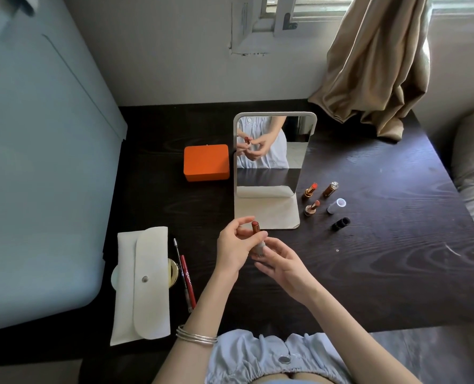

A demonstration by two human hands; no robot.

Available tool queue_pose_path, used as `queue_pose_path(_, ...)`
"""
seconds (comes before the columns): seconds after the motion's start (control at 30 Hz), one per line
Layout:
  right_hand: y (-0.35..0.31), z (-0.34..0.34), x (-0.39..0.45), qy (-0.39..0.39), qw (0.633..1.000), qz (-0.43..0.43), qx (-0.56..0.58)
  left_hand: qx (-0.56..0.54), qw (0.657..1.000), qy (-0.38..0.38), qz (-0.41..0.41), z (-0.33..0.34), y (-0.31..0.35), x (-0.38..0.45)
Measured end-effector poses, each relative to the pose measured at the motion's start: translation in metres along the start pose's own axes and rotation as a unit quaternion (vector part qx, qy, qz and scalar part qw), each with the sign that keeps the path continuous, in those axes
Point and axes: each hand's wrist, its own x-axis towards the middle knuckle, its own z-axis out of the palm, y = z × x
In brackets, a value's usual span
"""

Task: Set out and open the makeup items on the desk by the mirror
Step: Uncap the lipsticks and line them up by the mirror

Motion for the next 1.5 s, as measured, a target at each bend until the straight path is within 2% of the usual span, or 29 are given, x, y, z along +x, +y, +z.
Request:
queue_pose_path(0.27, -0.002, 0.003, 0.000, 0.004, 0.996, -0.015, -0.087, 0.031, 1.000, 0.004, 0.004, 0.004, 0.000, -0.001)
queue_pose_path(0.47, -0.001, 0.000, -0.001, 0.004, 0.994, -0.025, -0.102, 0.028, 1.000, -0.002, 0.005, 0.006, 0.000, -0.001)
queue_pose_path(0.57, -0.002, 0.000, 0.000, 0.015, 0.986, -0.044, -0.159, 0.038, 0.999, -0.007, 0.002, 0.007, 0.000, -0.002)
queue_pose_path(0.67, -0.003, -0.003, 0.000, 0.036, 0.973, -0.082, -0.211, 0.033, 0.999, -0.043, -0.004, 0.007, 0.000, -0.002)
queue_pose_path(0.73, -0.004, -0.008, 0.001, 0.075, 0.967, -0.109, -0.219, 0.010, 0.997, -0.075, -0.019, 0.007, 0.000, -0.002)
queue_pose_path(0.8, -0.004, -0.017, 0.002, 0.154, 0.957, -0.133, -0.208, 0.006, 0.994, -0.099, -0.038, 0.008, -0.002, -0.001)
queue_pose_path(0.9, -0.004, -0.039, 0.011, 0.318, 0.908, -0.143, -0.232, 0.036, 0.988, -0.129, -0.072, 0.009, -0.008, -0.001)
queue_pose_path(1.03, -0.007, -0.064, 0.023, 0.442, 0.848, -0.141, -0.257, 0.068, 0.982, -0.157, -0.078, 0.013, -0.019, 0.001)
queue_pose_path(1.17, -0.004, -0.074, 0.037, 0.484, 0.826, -0.126, -0.259, 0.062, 0.981, -0.165, -0.079, 0.016, -0.019, 0.003)
queue_pose_path(1.3, -0.003, -0.075, 0.049, 0.490, 0.833, -0.104, -0.234, 0.058, 0.981, -0.159, -0.090, 0.018, -0.019, 0.005)
queue_pose_path(1.5, -0.006, -0.075, 0.051, 0.501, 0.819, -0.110, -0.258, 0.065, 0.980, -0.156, -0.106, 0.020, -0.025, 0.010)
